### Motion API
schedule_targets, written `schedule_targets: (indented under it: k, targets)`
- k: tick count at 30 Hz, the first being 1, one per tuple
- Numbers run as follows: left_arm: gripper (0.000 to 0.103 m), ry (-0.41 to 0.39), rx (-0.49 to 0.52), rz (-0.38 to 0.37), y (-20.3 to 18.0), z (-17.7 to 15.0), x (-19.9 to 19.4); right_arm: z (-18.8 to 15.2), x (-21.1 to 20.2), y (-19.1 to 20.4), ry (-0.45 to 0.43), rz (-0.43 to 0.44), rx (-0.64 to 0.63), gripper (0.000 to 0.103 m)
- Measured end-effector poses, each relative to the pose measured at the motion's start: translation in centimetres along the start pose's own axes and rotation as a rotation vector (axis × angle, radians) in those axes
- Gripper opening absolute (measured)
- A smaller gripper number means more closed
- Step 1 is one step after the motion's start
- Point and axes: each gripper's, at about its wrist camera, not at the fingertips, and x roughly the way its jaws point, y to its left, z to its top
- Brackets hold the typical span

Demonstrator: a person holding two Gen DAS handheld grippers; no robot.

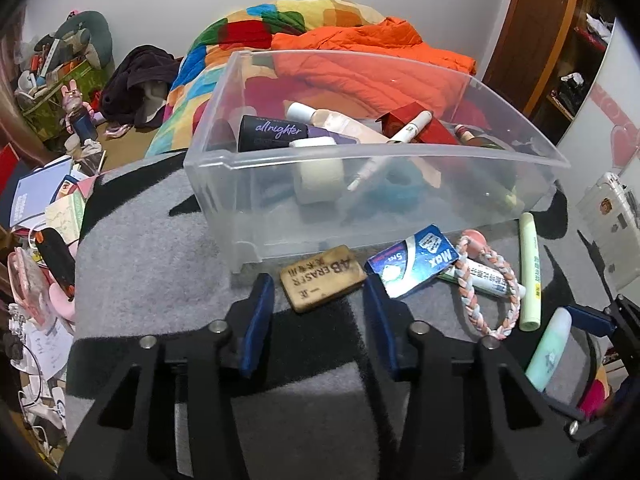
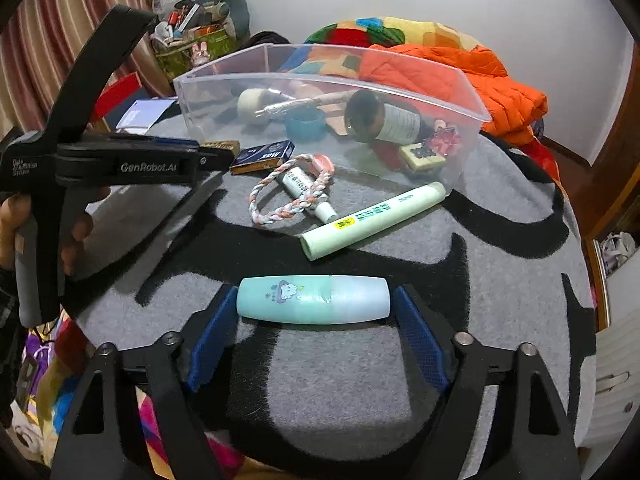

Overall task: Organize objects
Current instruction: 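Grasp the beige eraser with the left gripper while the right grasps the mint-green bottle, then carry the eraser into the box with the left gripper while the right lowers the mint bottle in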

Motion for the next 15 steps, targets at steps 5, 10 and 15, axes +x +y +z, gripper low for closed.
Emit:
schedule_targets:
  k: [5,10,15]
  targets:
    - [0.040,-0.004,-0.015,-0.011,0.1,-0.2,-0.2,0.0,-0.3,-0.5,-0.010,0.005,0.022,0.071]
    - [0.040,-0.014,-0.049,-0.033,0.4,-0.7,-1.0,0.2,-1.1,-1.3,-0.025,0.024,0.054,0.071]
    - [0.040,-0.041,-0.082,-0.045,0.6,-1.5,-2.3,1.0,-2.3,-2.3,-0.062,0.008,0.074,0.071]
